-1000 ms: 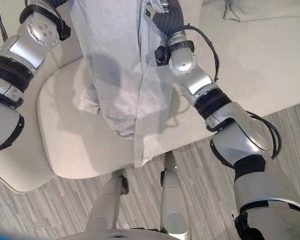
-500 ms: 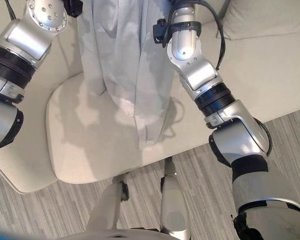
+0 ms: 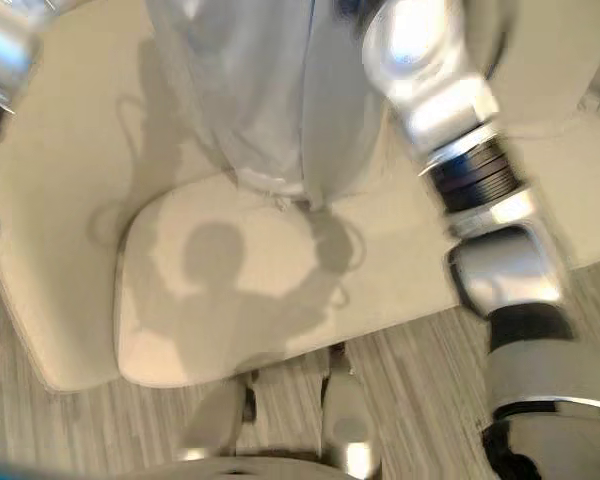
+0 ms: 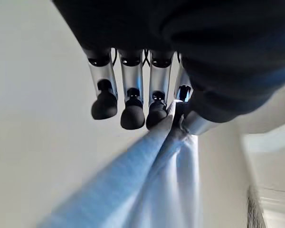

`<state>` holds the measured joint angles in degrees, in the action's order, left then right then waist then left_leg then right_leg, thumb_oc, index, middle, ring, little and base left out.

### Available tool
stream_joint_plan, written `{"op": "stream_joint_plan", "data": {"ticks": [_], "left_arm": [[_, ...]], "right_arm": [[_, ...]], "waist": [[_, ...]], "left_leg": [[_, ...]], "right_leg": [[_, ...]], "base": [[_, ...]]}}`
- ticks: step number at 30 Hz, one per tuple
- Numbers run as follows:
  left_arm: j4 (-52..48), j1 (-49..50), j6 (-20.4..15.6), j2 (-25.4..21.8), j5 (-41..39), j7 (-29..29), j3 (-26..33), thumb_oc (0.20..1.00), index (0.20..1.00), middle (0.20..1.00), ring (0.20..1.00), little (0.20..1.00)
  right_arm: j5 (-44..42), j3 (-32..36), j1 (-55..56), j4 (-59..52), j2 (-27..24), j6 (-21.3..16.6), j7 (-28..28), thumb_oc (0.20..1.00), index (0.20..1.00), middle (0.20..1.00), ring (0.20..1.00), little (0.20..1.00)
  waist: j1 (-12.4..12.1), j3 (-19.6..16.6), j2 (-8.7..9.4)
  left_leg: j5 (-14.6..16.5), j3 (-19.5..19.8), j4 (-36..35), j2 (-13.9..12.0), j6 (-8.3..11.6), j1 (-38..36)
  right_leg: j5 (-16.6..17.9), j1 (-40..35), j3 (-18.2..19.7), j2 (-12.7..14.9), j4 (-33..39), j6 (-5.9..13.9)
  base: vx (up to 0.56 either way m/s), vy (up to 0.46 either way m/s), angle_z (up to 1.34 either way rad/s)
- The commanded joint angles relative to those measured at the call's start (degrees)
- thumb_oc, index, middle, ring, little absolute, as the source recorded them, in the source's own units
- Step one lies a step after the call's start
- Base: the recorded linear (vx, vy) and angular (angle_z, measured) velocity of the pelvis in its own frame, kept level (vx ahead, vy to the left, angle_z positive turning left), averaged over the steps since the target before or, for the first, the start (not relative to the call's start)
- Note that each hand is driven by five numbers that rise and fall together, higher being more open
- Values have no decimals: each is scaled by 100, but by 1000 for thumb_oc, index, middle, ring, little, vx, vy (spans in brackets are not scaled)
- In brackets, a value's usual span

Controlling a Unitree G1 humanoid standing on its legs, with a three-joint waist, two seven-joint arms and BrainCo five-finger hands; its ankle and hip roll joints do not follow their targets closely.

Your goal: Hang the clothes on the sofa on the clothes rack.

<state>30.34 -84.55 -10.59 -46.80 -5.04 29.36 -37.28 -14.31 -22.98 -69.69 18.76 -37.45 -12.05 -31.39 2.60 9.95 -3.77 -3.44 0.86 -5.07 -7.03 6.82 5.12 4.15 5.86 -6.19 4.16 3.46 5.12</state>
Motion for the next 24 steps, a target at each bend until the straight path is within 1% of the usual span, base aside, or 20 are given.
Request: {"op": "stream_joint_plan", "data": {"ticks": [1, 3, 4, 5, 8, 12, 13, 17, 20, 22, 23, 24], "left_arm": [[657, -87, -99, -141, 144, 65, 59, 200, 200, 200, 200, 200], [623, 61, -107, -312, 175, 29, 141, 200, 200, 200, 200, 200], [614, 83, -107, -315, 178, 27, 157, 200, 200, 200, 200, 200], [537, 327, -97, -488, 227, -44, 261, 200, 200, 200, 200, 200], [446, 627, -102, -620, 220, -133, 416, 200, 200, 200, 200, 200], [294, 1054, -125, -760, 225, -236, 655, 200, 200, 200, 200, 200], [254, 1145, -120, -768, 229, -246, 714, 200, 200, 200, 200, 200], [154, 1434, -128, -713, 268, -316, 872, 200, 200, 200, 200, 200], [134, 1448, -137, -677, 292, -316, 857, 200, 200, 200, 200, 200], [137, 1400, -155, -677, 294, -293, 817, 200, 200, 200, 200, 200], [119, 1380, -174, -670, 278, -283, 810, 200, 200, 200, 200, 200], [105, 1351, -223, -635, 255, -234, 792, 200, 200, 200, 200, 200]], "right_arm": [[-3, -165, -96, 300, 145, -293, 231, 200, 200, 200, 200, 200], [-65, -194, -72, 401, 67, -322, 324, 200, 200, 200, 200, 200], [-71, -204, -72, 409, 68, -329, 328, 200, 200, 200, 200, 200], [-170, -182, 56, 424, 29, -353, 451, 200, 200, 200, 200, 200], [-277, -225, 168, 447, -75, -377, 602, 200, 200, 200, 200, 200], [-416, -247, 340, 508, -177, -388, 796, 200, 200, 200, 200, 200], [-445, -224, 383, 496, -194, -399, 814, 200, 200, 200, 200, 200], [-406, -275, 562, 437, -243, -357, 952, 200, 200, 200, 200, 200], [-380, -335, 550, 451, -212, -341, 978, 200, 200, 200, 200, 200], [-356, -361, 523, 468, -187, -345, 974, 200, 200, 200, 200, 200], [-353, -367, 509, 487, -178, -352, 959, 200, 200, 200, 200, 200], [-341, -389, 468, 504, -167, -363, 940, 200, 200, 200, 200, 200]], "waist": [[-336, -1114, 329], [-415, -1241, 355], [-407, -1238, 346], [-526, -1392, 390], [-593, -1496, 405], [-678, -1586, 448], [-702, -1575, 452], [-725, -1597, 450], [-760, -1564, 440], [-778, -1513, 463], [-787, -1460, 486], [-782, -1381, 526]], "left_leg": [[149, 99, 7, -44, 43, -459], [114, 140, 7, -100, 88, -562], [117, 146, 7, -104, 91, -573], [65, 208, 7, -193, 144, -667], [22, 303, 7, -288, 185, -740], [-41, 420, 7, -366, 213, -804], [-113, 459, 7, -371, 229, -800], [-102, 536, 7, -372, 259, -759], [-118, 565, 7, -382, 318, -683], [-156, 595, 7, -463, 377, -613], [-190, 590, 49, -547, 411, -555], [-230, 572, 140, -683, 465, -471]], "right_leg": [[-170, -403, 88, 91, 154, 394], [-252, -551, 16, 38, 154, 376], [-257, -565, 9, 34, 154, 374], [-363, -717, -80, -38, 154, 343], [-482, -870, -145, -124, 154, 291], [-559, -1004, -206, -199, 154, 233], [-570, -1023, -235, -213, 154, 231], [-592, -1072, -391, -202, 154, 234], [-552, -1046, -471, -162, 154, 253], [-508, -1016, -508, -114, 154, 283], [-494, -1008, -516, -68, 154, 306], [-469, -997, -516, 23, 154, 339]], "base": [[67, -138, 18], [33, -88, 24], [43, -135, 26], [44, -131, 32], [26, -112, 23], [16, -62, 16], [-12, -31, 5], [-15, 5, 18], [-51, 65, 21], [-49, 104, 13], [-79, 177, 16], [-82, 206, 18]]}}
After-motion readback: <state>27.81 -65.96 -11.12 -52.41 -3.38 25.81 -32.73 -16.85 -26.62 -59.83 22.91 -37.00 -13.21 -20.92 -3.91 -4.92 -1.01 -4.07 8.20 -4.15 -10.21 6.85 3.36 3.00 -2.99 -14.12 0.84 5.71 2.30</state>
